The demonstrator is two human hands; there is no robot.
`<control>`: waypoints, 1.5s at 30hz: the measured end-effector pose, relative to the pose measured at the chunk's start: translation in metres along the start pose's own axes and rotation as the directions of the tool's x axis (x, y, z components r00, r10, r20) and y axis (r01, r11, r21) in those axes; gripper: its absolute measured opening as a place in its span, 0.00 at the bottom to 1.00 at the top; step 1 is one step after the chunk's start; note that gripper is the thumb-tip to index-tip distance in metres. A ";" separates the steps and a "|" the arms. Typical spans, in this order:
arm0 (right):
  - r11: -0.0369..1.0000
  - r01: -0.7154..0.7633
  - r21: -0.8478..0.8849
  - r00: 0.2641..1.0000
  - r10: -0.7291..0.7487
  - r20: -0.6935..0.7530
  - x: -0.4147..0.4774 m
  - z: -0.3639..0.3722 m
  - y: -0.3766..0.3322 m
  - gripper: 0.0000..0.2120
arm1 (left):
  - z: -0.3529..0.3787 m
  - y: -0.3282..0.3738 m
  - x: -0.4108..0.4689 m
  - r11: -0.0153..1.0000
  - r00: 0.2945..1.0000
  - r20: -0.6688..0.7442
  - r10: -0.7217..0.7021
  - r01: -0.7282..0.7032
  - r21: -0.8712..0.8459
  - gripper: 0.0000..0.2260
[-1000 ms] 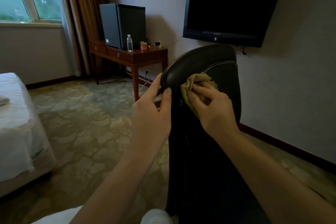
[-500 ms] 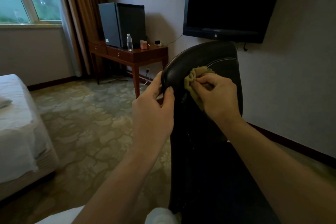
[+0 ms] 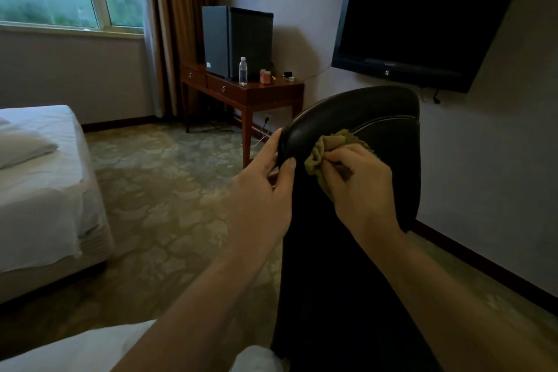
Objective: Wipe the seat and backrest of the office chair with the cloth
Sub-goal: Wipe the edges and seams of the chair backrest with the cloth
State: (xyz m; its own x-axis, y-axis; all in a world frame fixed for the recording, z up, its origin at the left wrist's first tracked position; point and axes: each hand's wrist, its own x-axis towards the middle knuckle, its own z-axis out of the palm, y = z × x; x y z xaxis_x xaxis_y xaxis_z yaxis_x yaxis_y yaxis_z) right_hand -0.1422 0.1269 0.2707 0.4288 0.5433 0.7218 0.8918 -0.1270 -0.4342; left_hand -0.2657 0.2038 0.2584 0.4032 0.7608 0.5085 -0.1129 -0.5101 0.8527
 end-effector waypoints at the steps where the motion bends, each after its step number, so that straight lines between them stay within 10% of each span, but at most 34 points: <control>1: 1.000 -0.021 -0.001 1.000 0.021 -0.009 0.005 0.000 0.002 0.06 | 0.000 0.000 0.001 1.000 1.000 0.001 -0.007 0.007 -0.007 0.23; 7: 0.970 -0.216 0.112 0.972 0.225 -0.074 0.017 0.004 0.004 0.06 | 0.000 -0.002 -0.001 1.000 1.000 -0.006 0.004 -0.004 -0.019 0.22; 17: 0.998 0.057 0.004 0.998 -0.057 0.021 -0.011 -0.001 -0.007 0.04 | 0.001 -0.004 0.000 1.000 1.000 -0.007 0.007 -0.007 -0.008 0.22; 26: 0.977 -0.190 0.093 0.982 0.189 0.014 0.017 -0.005 0.005 0.06 | -0.002 -0.005 0.002 1.000 1.000 0.026 0.017 -0.016 -0.024 0.22; 36: 0.995 0.079 0.065 0.995 -0.075 -0.059 -0.028 0.012 0.004 0.09 | 0.002 -0.005 0.001 1.000 1.000 -0.001 0.021 -0.021 -0.001 0.22; 45: 0.975 -0.160 0.153 0.981 0.174 -0.087 0.002 0.009 0.010 0.06 | 0.000 -0.009 0.002 0.999 1.000 0.016 0.026 -0.026 -0.023 0.23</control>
State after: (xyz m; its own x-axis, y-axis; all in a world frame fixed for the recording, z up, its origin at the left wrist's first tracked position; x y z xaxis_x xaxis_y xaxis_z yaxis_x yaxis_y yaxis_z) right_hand -0.1336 0.1348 0.2630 0.5887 0.4385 0.6791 0.7790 -0.0835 -0.6214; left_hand -0.2637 0.2099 0.2523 0.4143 0.7408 0.5287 -0.1439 -0.5203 0.8418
